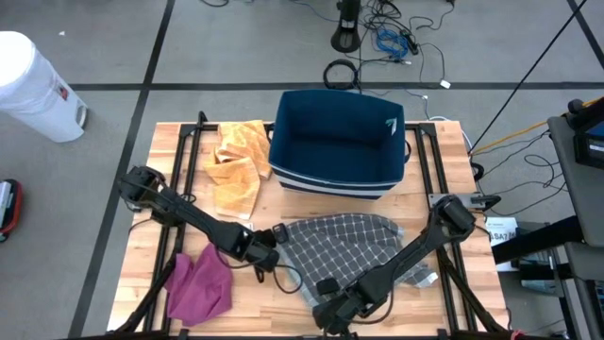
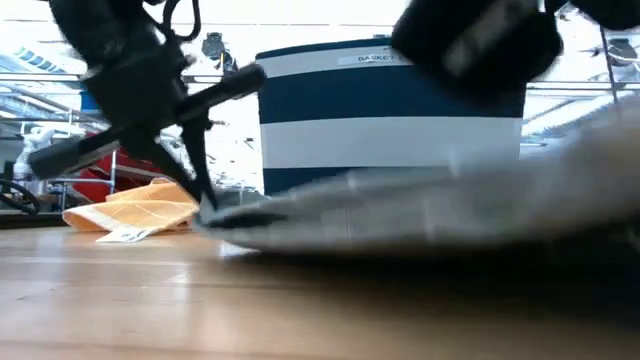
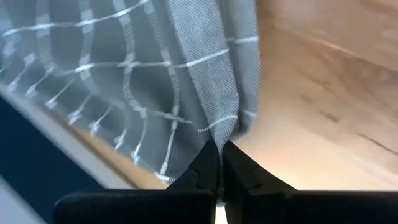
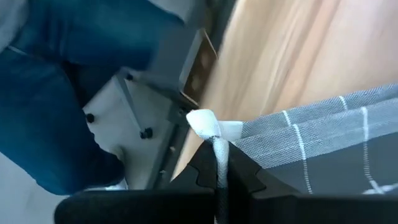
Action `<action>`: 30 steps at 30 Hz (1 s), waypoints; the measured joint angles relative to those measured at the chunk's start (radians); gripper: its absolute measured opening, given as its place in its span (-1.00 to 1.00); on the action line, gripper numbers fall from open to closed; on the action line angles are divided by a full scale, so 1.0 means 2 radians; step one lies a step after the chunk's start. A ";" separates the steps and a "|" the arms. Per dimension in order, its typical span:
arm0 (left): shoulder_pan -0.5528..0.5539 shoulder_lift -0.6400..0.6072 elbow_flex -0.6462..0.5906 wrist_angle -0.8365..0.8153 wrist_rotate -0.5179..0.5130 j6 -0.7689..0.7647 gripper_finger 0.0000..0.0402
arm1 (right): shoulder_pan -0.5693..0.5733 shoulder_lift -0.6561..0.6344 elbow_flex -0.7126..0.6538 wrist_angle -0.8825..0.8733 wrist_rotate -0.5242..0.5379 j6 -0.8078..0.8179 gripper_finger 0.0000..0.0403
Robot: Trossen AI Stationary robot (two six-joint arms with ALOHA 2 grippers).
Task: Fold towel
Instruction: Fold the gray patterned towel
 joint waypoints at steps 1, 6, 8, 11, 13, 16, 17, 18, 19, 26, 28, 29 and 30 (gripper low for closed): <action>0.000 -0.009 0.001 0.000 -0.002 -0.008 -0.98 | 0.003 -0.010 0.000 -0.001 0.006 -0.004 -1.00; 0.000 -0.070 0.022 0.020 -0.008 -0.026 -0.98 | 0.018 -0.072 0.000 -0.003 0.028 -0.031 -1.00; 0.000 -0.104 0.033 0.033 -0.008 -0.025 -0.99 | 0.024 -0.103 0.000 -0.005 0.044 -0.045 -1.00; 0.002 -0.155 0.057 0.043 -0.008 -0.023 -0.99 | 0.036 -0.152 0.000 -0.008 0.081 -0.072 -1.00; 0.003 -0.190 0.072 0.063 -0.008 -0.014 -0.99 | 0.046 -0.185 0.000 -0.010 0.107 -0.097 -1.00; 0.002 -0.234 0.098 0.106 -0.003 0.003 -0.99 | 0.060 -0.236 0.000 -0.010 0.144 -0.145 -1.00; 0.002 -0.245 0.108 0.123 -0.002 0.008 -0.99 | 0.064 -0.252 0.000 -0.008 0.155 -0.162 -1.00; 0.002 -0.255 0.119 0.135 -0.002 0.013 -0.99 | 0.068 -0.267 0.000 -0.005 0.166 -0.180 -1.00; 0.002 -0.264 0.131 0.142 0.002 0.016 -0.99 | 0.071 -0.281 0.000 -0.002 0.177 -0.198 -1.00; 0.003 -0.273 0.213 0.149 0.005 0.036 -0.99 | 0.086 -0.354 0.000 0.018 0.190 -0.314 -1.00; 0.003 -0.273 0.222 0.149 -0.015 0.050 -0.99 | 0.086 -0.370 0.000 0.012 0.189 -0.323 -1.00; 0.003 -0.273 0.224 0.149 -0.036 0.061 -0.99 | 0.086 -0.377 0.000 0.008 0.189 -0.324 -1.00; 0.003 -0.273 0.224 0.147 -0.058 0.072 -0.99 | 0.087 -0.384 0.000 0.001 0.191 -0.324 -1.00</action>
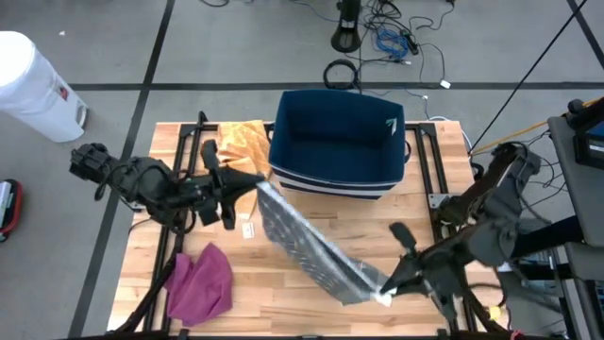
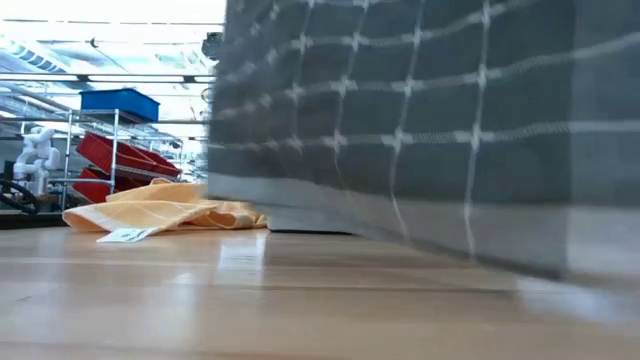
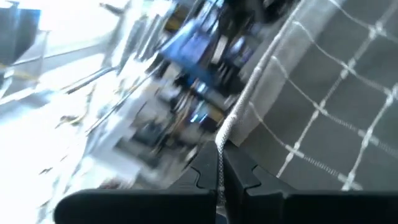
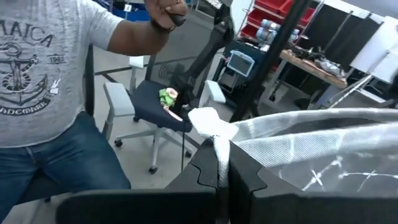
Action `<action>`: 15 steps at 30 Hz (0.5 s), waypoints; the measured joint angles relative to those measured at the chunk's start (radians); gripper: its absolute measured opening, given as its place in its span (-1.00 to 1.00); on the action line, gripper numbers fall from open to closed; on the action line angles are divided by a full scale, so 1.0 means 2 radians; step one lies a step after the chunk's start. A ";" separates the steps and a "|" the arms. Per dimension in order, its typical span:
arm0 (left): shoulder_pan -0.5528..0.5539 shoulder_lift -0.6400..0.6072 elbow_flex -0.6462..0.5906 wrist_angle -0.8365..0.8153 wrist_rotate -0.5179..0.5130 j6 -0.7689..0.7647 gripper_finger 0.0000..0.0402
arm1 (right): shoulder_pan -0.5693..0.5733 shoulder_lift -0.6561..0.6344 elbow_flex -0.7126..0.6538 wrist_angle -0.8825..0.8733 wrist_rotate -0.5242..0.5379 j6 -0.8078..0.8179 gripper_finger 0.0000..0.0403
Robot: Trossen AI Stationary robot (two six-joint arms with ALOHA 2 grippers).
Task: Fold towel
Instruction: Fold the gray patterned towel
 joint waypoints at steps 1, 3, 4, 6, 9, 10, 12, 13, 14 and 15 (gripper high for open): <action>0.000 0.000 0.000 -0.004 -0.020 0.009 -0.99 | 0.002 -0.007 0.000 -0.008 0.002 0.000 -1.00; 0.000 0.001 0.000 -0.017 -0.048 0.018 -0.99 | 0.005 -0.019 0.000 -0.023 0.006 0.006 -1.00; 0.000 0.002 0.000 -0.023 -0.054 0.019 -0.99 | 0.006 -0.026 0.000 -0.032 0.008 0.010 -1.00; 0.001 0.002 -0.001 -0.029 -0.060 0.020 -0.99 | 0.007 -0.039 0.000 -0.048 0.017 0.017 -1.00; 0.012 0.004 -0.001 -0.030 -0.065 0.020 -0.99 | 0.005 -0.056 0.000 -0.063 0.034 0.020 -1.00; 0.017 0.005 -0.001 -0.033 -0.067 0.019 -0.99 | 0.003 -0.061 0.000 -0.065 0.040 0.020 -1.00; 0.030 0.007 -0.001 -0.034 -0.068 0.015 -0.99 | -0.004 -0.070 0.000 -0.072 0.052 0.015 -1.00; 0.040 0.008 -0.001 -0.032 -0.068 0.013 -0.99 | -0.007 -0.075 0.000 -0.080 0.059 0.012 -1.00; 0.052 0.009 -0.001 -0.028 -0.068 0.011 -0.99 | -0.011 -0.079 0.000 -0.092 0.064 0.010 -1.00; 0.063 0.009 -0.001 -0.028 -0.068 0.010 -0.99 | -0.015 -0.084 0.000 -0.104 0.073 0.009 -1.00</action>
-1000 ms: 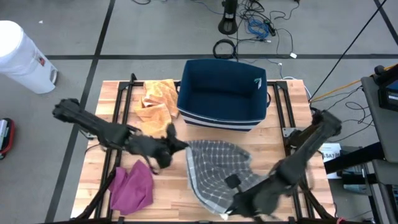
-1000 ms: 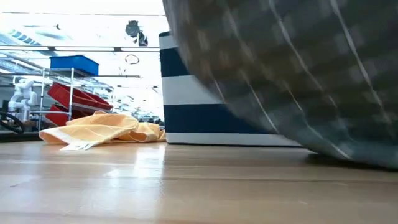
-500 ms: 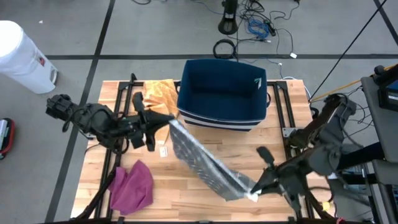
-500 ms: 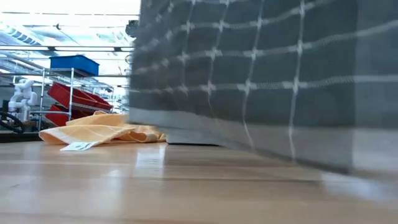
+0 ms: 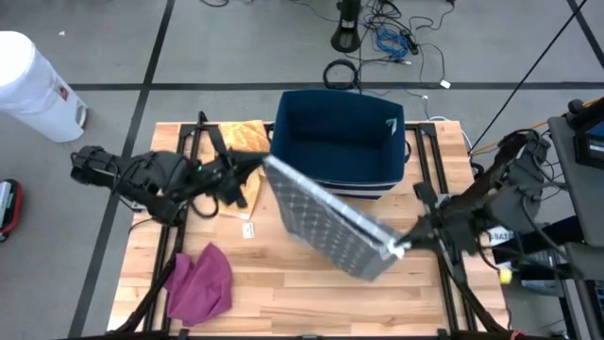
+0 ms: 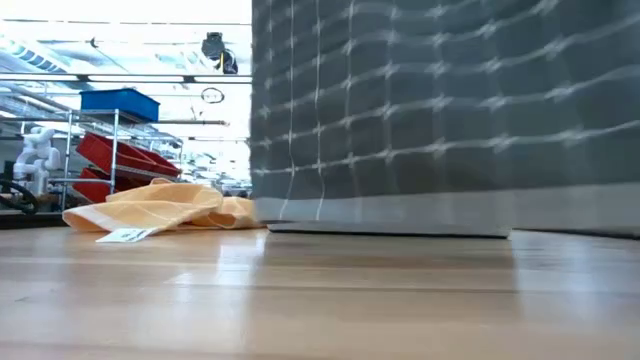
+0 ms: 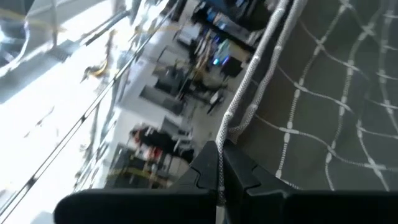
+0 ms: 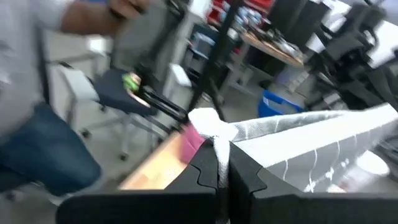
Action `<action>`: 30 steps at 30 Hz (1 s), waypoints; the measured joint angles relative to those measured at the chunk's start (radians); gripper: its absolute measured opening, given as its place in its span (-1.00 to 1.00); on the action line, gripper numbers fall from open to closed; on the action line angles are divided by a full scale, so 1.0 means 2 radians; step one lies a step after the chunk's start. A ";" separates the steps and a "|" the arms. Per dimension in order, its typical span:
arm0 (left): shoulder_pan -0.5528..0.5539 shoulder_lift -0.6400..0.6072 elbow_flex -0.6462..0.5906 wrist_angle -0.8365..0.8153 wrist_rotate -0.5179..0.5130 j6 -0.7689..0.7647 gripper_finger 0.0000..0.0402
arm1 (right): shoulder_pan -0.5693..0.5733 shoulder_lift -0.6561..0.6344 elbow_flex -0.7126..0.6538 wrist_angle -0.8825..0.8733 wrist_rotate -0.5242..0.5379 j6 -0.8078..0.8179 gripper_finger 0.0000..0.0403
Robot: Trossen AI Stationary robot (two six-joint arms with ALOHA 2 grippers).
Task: Fold towel
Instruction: Fold the gray patterned towel
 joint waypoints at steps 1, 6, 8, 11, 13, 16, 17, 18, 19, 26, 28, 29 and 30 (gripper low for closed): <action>0.012 0.000 0.000 0.000 0.000 0.000 -0.99 | -0.005 -0.004 0.000 -0.014 0.010 0.000 -1.00; 0.065 0.003 0.000 0.021 0.006 -0.013 -0.99 | -0.035 -0.026 0.000 -0.067 0.037 0.008 -1.00; 0.066 0.004 0.000 0.027 0.008 -0.027 -0.99 | -0.041 -0.030 0.000 -0.073 0.037 0.009 -1.00; 0.057 0.002 0.000 0.027 0.011 -0.042 -0.99 | -0.040 -0.034 0.000 -0.081 0.030 0.013 -1.00; 0.042 0.001 0.000 0.008 0.012 -0.060 -0.99 | -0.038 -0.033 0.000 -0.095 0.018 0.029 -1.00; 0.018 0.002 0.000 -0.051 0.024 -0.099 -0.99 | -0.037 -0.020 0.000 -0.130 -0.019 0.073 -1.00; 0.012 0.002 -0.001 -0.069 0.031 -0.118 -0.99 | -0.037 -0.013 -0.002 -0.139 -0.028 0.088 -1.00; 0.006 0.003 -0.004 -0.083 0.040 -0.136 -0.99 | -0.037 -0.007 -0.005 -0.148 -0.036 0.102 -1.00; 0.003 0.004 -0.008 -0.095 0.048 -0.156 -0.99 | -0.037 0.000 -0.009 -0.156 -0.045 0.116 -1.00; -0.041 0.006 -0.053 -0.128 0.089 -0.257 -0.99 | -0.028 0.044 -0.052 -0.122 -0.105 0.162 -1.00; -0.054 0.005 -0.072 -0.128 0.105 -0.279 -0.99 | -0.024 0.054 -0.068 -0.092 -0.109 0.160 -1.00; -0.060 0.005 -0.082 -0.128 0.112 -0.290 -0.99 | -0.021 0.059 -0.076 -0.076 -0.117 0.160 -1.00; -0.066 0.006 -0.092 -0.128 0.113 -0.302 -0.99 | -0.019 0.064 -0.085 -0.062 -0.119 0.162 -1.00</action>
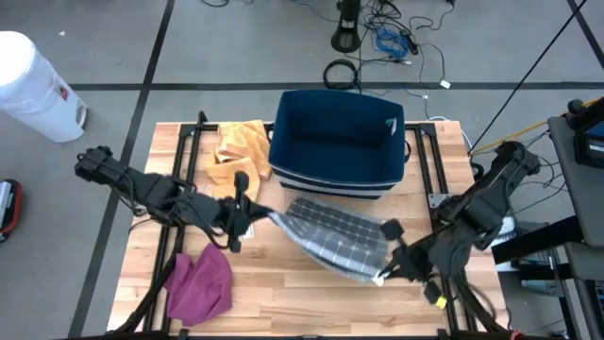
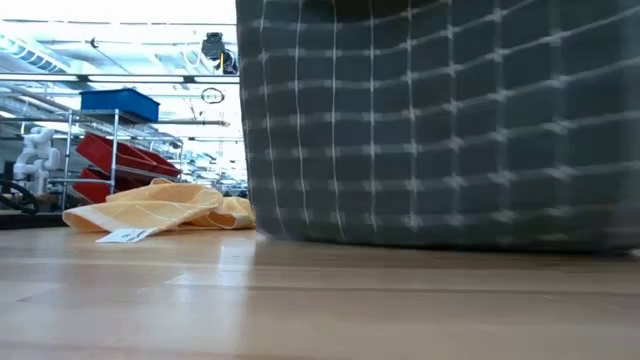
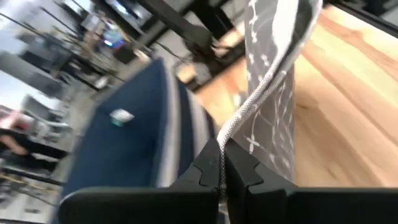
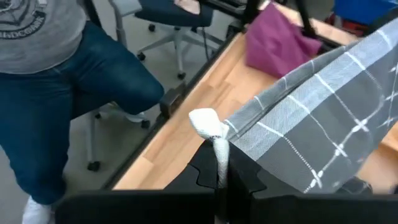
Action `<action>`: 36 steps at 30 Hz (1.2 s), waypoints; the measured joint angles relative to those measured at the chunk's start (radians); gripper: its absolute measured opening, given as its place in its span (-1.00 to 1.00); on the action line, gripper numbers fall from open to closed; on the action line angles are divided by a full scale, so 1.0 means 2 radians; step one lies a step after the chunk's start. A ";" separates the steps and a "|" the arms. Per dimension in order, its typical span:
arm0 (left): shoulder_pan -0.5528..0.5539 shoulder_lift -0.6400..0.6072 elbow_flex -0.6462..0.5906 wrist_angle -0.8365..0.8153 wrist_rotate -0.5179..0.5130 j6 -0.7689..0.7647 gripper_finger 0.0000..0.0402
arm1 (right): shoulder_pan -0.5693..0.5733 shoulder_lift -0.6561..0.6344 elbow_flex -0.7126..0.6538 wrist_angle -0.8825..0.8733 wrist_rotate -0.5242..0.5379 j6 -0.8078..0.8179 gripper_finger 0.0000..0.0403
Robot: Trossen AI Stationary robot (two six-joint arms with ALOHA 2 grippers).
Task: Fold towel
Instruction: Fold the gray patterned towel
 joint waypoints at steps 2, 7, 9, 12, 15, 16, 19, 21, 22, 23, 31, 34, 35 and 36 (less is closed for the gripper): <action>-0.010 0.000 -0.022 0.001 0.001 -0.021 -0.99 | 0.002 0.012 -0.018 0.027 -0.005 0.007 -1.00; -0.034 0.000 -0.075 -0.001 0.030 -0.073 -0.99 | 0.012 0.048 -0.062 0.105 -0.014 0.036 -1.00; -0.045 0.000 -0.093 0.003 0.051 -0.091 -0.99 | 0.016 0.069 -0.081 0.150 -0.029 0.043 -1.00; -0.059 0.000 -0.124 0.025 0.090 -0.109 -0.99 | 0.022 0.104 -0.106 0.221 -0.050 0.055 -1.00; -0.069 0.000 -0.158 0.053 0.119 -0.127 -0.99 | 0.028 0.142 -0.122 0.268 -0.054 0.075 -1.00; -0.071 0.000 -0.169 0.066 0.130 -0.133 -0.99 | 0.029 0.156 -0.124 0.276 -0.057 0.083 -1.00; -0.073 0.000 -0.196 0.092 0.167 -0.155 -0.99 | 0.030 0.188 -0.127 0.304 -0.062 0.103 -1.00; -0.073 0.000 -0.206 0.104 0.192 -0.172 -0.99 | 0.031 0.203 -0.127 0.327 -0.067 0.110 -1.00; -0.074 0.000 -0.208 0.108 0.206 -0.180 -0.99 | 0.031 0.209 -0.127 0.343 -0.074 0.111 -1.00; -0.075 0.000 -0.210 0.111 0.218 -0.188 -0.99 | 0.032 0.212 -0.127 0.357 -0.080 0.111 -1.00; -0.107 0.000 -0.212 0.130 0.262 -0.216 -0.99 | 0.042 0.216 -0.126 0.408 -0.086 0.115 -1.00; -0.117 0.003 -0.212 0.132 0.262 -0.228 -0.99 | 0.047 0.216 -0.126 0.425 -0.085 0.115 -1.00; -0.119 0.005 -0.212 0.132 0.263 -0.229 -0.99 | 0.048 0.216 -0.126 0.429 -0.085 0.115 -1.00; -0.122 0.008 -0.212 0.132 0.263 -0.231 -0.99 | 0.049 0.216 -0.126 0.435 -0.085 0.115 -1.00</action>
